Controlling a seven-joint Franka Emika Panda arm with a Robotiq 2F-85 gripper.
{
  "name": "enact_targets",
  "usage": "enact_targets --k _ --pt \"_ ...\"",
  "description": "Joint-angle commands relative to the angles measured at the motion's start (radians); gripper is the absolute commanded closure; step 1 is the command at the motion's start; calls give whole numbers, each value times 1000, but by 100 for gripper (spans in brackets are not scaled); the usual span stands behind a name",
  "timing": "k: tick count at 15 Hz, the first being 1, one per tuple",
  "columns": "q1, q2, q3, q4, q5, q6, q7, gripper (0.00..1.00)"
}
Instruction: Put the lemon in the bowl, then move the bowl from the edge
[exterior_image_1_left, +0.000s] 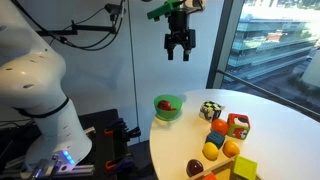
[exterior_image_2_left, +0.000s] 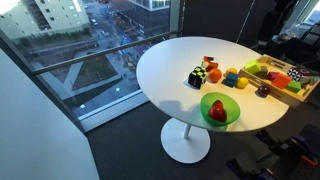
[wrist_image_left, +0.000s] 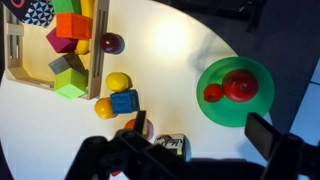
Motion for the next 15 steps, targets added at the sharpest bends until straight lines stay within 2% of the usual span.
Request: enact_targets --k 1,9,15 --pt "15 0 -13 3 -3 -3 3 0" --pt "12 12 -17 5 -4 24 15 0" --pt "-2 68 -39 8 -7 138 37 0"
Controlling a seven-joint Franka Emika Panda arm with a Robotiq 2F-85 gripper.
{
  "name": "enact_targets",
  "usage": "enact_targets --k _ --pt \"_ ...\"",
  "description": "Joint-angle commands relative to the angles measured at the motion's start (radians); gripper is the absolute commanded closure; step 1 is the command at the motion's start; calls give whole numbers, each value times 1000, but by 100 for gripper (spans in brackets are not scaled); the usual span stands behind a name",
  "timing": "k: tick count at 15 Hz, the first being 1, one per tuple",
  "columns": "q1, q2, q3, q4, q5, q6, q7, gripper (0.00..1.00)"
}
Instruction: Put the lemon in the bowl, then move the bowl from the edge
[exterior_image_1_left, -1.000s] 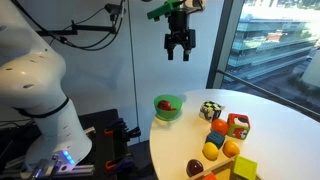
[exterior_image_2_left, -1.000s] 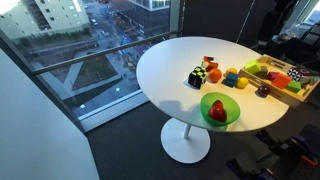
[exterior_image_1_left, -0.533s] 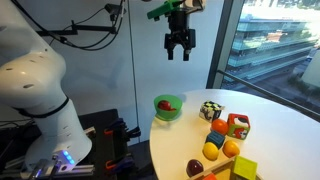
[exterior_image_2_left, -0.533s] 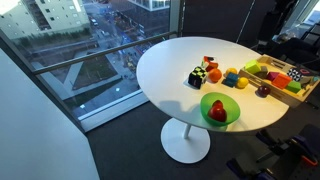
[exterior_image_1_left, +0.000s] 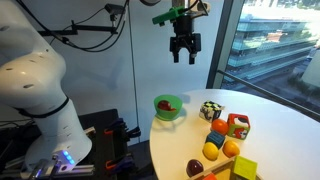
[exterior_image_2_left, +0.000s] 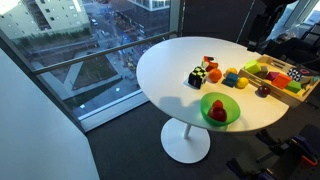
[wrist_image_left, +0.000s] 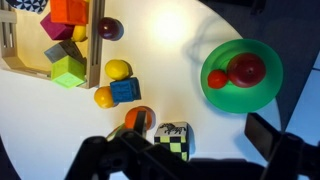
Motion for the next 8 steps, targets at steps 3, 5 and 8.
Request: enact_targets --k 3,5,8 --pt "-11 71 -40 18 1 93 39 0" --pt "-19 97 -56 22 6 125 37 0" --pt "-32 137 -79 28 10 166 37 0"
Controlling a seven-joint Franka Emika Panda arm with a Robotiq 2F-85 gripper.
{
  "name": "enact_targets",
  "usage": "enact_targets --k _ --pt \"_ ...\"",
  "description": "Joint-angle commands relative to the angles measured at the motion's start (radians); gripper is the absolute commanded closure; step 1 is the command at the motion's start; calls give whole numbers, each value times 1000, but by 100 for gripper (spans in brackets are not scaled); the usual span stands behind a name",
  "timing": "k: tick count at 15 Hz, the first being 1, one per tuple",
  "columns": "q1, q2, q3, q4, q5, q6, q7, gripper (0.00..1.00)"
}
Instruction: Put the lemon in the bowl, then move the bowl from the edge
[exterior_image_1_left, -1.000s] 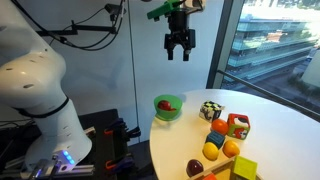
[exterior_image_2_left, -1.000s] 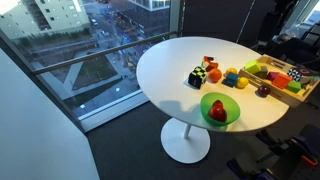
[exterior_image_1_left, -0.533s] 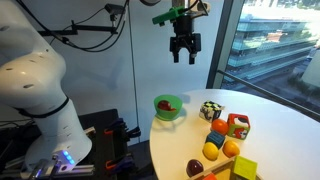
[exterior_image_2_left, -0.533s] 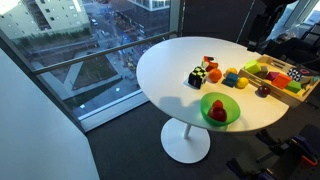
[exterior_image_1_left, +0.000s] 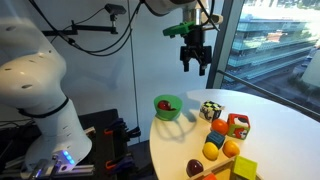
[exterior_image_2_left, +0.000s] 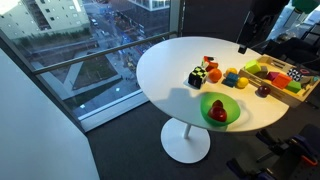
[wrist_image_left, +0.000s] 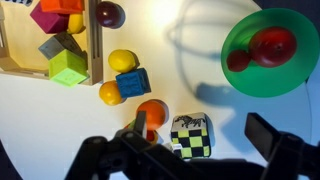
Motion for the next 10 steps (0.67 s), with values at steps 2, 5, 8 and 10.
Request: enact_targets --k 2,5,8,10 --pt "-21 67 -30 28 10 45 16 0" --pt "-33 102 -48 22 11 69 8 0" --pt "-46 124 -62 6 -4 85 9 0" --pt "-54 131 -74 -12 -6 101 -5 0"
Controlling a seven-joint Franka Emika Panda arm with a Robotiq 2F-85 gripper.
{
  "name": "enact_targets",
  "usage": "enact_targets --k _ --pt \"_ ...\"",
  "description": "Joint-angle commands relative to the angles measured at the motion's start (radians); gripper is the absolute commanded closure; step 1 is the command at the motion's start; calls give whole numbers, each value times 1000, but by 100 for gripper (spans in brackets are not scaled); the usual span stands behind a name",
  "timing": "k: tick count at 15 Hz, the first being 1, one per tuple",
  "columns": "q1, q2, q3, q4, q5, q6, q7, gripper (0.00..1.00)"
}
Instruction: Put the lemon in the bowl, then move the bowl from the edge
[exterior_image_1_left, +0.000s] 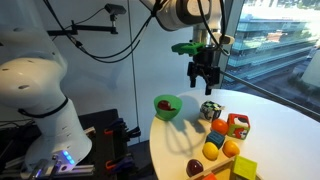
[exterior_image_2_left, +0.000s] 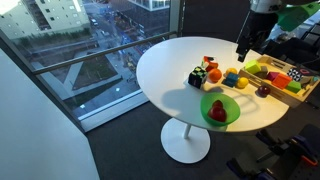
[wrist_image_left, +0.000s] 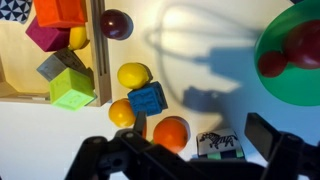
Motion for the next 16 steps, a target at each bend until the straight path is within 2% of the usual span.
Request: enact_targets --k 1,8,11,16 --pt "-18 11 -19 -24 -3 37 -18 0" --pt "-65 27 -73 -99 41 140 -94 0" --pt "-86 53 -93 -101 90 141 -146 0" --pt "-89 66 -96 -102 70 127 -122 0"
